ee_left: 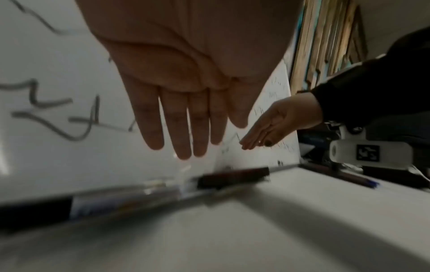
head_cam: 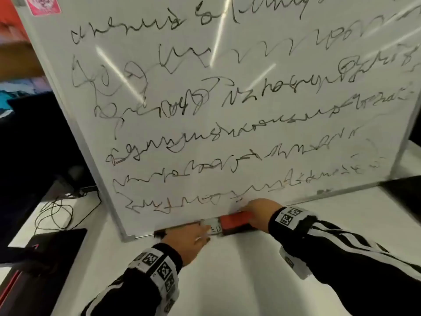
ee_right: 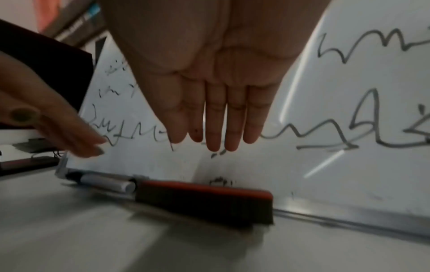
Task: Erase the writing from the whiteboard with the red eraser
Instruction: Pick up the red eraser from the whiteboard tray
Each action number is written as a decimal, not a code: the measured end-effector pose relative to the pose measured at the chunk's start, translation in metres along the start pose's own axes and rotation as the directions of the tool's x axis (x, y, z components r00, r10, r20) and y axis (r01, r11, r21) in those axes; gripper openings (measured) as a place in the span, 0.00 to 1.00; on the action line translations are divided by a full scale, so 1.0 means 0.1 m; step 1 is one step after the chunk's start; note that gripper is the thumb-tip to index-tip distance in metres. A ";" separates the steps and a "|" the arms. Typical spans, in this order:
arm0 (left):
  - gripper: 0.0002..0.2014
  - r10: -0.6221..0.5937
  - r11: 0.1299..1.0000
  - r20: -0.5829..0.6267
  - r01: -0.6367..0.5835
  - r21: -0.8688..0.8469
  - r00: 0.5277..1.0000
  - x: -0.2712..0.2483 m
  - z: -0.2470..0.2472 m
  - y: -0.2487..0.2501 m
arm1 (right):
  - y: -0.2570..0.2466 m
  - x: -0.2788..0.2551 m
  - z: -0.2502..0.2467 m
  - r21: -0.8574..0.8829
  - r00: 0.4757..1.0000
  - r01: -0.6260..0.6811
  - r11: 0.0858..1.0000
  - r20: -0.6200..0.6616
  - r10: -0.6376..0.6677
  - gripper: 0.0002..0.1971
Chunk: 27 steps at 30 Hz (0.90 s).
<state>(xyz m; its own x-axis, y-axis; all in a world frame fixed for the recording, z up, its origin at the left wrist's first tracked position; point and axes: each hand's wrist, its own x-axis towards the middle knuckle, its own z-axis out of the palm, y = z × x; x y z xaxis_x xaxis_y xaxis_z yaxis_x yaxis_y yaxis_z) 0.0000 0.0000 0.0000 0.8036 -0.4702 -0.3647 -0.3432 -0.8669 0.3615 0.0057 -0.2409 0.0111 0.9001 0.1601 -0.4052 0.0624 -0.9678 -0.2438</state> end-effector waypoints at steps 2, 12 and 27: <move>0.21 0.026 0.998 0.105 -0.032 0.058 0.994 0.06 0.12 -0.04 | 0.03 0.05 0.09 0.003 0.999 -0.023 1.000 0.026 0.023 0.18; 0.22 -0.009 0.990 0.358 -0.041 0.133 0.934 0.24 0.49 -0.02 | 0.16 0.14 0.42 -0.149 0.996 -0.045 0.988 -0.079 0.034 0.24; 0.22 -0.183 0.980 0.261 0.156 0.123 0.948 0.28 0.58 0.33 | 0.42 0.11 0.45 -0.172 0.987 0.048 0.984 -0.143 -0.073 0.35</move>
<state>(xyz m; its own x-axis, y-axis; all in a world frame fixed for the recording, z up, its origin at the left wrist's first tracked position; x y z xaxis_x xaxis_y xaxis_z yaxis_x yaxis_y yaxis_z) -0.0176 -0.0516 -0.0479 0.6976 -0.3299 -0.6360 -0.2708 -0.9432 0.1922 -0.0012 -0.2712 -0.0431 0.9456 0.2008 -0.2558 0.1785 -0.9780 -0.1078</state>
